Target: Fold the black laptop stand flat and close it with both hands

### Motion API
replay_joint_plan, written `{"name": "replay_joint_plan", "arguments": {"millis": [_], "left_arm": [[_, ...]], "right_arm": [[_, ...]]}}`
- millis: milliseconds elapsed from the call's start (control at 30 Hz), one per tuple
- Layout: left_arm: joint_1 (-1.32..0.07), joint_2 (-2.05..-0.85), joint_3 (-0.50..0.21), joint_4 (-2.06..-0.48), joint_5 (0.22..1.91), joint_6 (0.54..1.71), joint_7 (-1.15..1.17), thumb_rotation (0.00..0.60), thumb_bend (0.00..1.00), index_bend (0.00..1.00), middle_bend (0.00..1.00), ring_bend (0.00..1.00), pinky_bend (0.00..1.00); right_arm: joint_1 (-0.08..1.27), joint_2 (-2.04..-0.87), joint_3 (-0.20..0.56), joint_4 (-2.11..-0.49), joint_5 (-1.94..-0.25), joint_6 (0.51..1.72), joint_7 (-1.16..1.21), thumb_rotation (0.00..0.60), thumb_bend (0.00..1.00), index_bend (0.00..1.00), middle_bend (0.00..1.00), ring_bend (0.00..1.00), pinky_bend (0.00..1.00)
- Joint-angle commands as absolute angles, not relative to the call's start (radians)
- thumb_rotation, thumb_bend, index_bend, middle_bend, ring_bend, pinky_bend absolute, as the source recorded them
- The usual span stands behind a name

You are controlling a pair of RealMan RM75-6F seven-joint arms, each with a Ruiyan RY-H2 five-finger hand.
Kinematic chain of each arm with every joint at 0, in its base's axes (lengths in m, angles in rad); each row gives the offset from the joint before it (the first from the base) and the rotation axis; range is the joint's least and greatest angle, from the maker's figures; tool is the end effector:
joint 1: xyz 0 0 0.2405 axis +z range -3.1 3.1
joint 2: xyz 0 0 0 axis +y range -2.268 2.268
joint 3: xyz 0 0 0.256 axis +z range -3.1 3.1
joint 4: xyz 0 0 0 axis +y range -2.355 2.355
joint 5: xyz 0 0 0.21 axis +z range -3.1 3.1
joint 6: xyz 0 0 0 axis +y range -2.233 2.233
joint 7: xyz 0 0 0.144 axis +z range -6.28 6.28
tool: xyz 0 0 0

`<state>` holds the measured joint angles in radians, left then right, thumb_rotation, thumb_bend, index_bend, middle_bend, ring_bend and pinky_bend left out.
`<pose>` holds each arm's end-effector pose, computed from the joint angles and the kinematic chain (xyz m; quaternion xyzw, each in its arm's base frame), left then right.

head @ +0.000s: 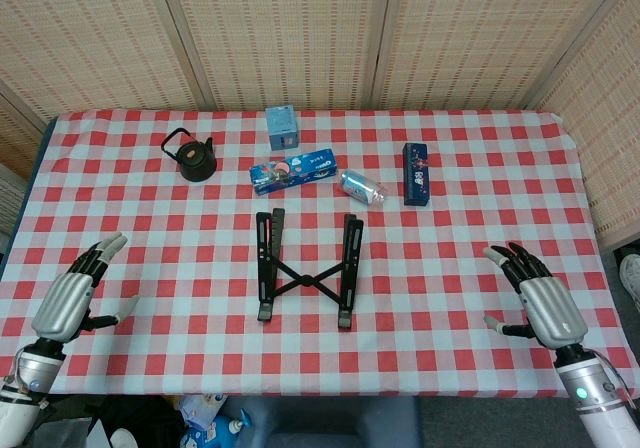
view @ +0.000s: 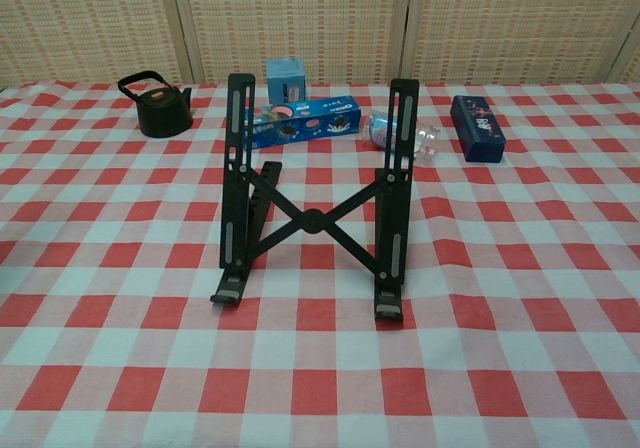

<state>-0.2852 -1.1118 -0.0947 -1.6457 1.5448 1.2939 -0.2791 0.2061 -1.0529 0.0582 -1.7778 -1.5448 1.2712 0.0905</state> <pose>-0.2617 0.2449 0.1368 -0.6150 -0.4500 -0.4782 0.4366 -0.2615 -0.2097 0.1352 0.6401 -0.4501 0.4154 0.4638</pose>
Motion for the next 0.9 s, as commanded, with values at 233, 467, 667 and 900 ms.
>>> {"name": "replay_joint_plan", "arguments": {"millis": [233, 467, 667, 900], "left_arm": [[-0.495, -1.140, -0.154, -1.581, 1.539, 1.063, -0.652, 0.040, 0.24, 0.01, 0.03, 0.13, 0.17], [-0.597, -1.193, -0.188, -1.530, 1.489, 0.946, -0.804, 0.000, 0.21, 0.05, 0.05, 0.14, 0.17], [-0.673, -1.243, -0.212, -1.472, 1.443, 0.851, -0.907, 0.000, 0.21, 0.07, 0.07, 0.15, 0.18], [-0.746, -1.302, -0.242, -1.414, 1.383, 0.757, -0.995, 0.000, 0.21, 0.09, 0.09, 0.15, 0.19]], "right_arm": [[0.342, -1.083, 0.083, -1.839, -1.509, 1.079, 0.265, 0.600, 0.01, 0.04, 0.09, 0.02, 0.11], [0.413, -1.151, 0.098, -1.829, -1.473, 0.988, 0.372, 0.600, 0.00, 0.00, 0.05, 0.00, 0.09], [0.454, -1.213, 0.113, -1.791, -1.439, 0.940, 0.473, 0.600, 0.00, 0.00, 0.00, 0.00, 0.05], [0.502, -1.266, 0.144, -1.753, -1.395, 0.884, 0.606, 0.600, 0.00, 0.00, 0.00, 0.00, 0.02]]}}
